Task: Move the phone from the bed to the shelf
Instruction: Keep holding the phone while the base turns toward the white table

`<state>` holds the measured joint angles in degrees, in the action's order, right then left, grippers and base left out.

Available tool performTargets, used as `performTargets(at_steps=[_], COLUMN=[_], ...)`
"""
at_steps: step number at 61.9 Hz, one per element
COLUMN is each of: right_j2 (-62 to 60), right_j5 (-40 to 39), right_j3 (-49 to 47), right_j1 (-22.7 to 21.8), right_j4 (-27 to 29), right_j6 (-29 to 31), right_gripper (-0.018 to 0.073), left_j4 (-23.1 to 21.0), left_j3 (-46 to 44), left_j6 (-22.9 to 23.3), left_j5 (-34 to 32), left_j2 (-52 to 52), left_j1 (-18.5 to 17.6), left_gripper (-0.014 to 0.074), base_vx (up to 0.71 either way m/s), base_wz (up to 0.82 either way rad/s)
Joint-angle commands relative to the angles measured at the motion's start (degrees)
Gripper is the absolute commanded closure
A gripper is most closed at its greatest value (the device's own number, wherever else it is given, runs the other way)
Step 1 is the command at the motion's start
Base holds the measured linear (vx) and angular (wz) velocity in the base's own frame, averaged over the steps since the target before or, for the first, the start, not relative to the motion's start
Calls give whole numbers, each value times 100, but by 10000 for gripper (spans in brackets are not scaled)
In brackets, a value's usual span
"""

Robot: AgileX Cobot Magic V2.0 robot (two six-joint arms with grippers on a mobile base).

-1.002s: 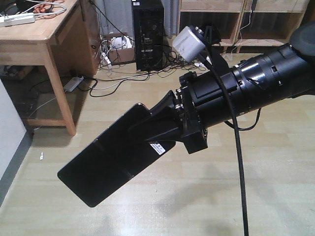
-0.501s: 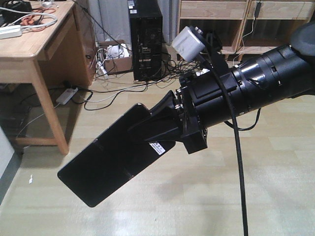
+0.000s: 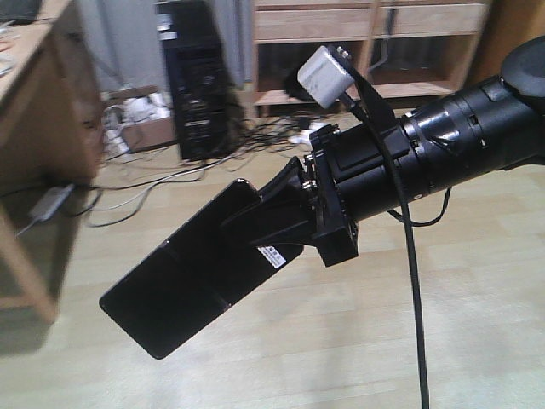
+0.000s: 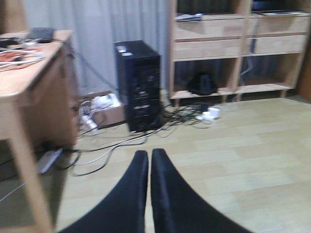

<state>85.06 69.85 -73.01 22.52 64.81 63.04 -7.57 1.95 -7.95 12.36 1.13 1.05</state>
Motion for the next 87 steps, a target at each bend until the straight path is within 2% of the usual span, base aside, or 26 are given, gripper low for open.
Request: performTargets(at_steps=[1,87], right_j2=[-228,-228], right_j5=[409,409], right_j3=[-158,-158], right_j1=[-14,-14], right_j4=[496,496], right_j6=[65,65], right_gripper=[564,564], left_j4=[-34,-34], left_j3=[3,3], left_j6=[22,22], left_j5=[-428,-428], left_j2=[35,35], left_j1=[-15,-15], left_gripper=[596,596], base_vx=[24,19], base_wz=[-47,-68])
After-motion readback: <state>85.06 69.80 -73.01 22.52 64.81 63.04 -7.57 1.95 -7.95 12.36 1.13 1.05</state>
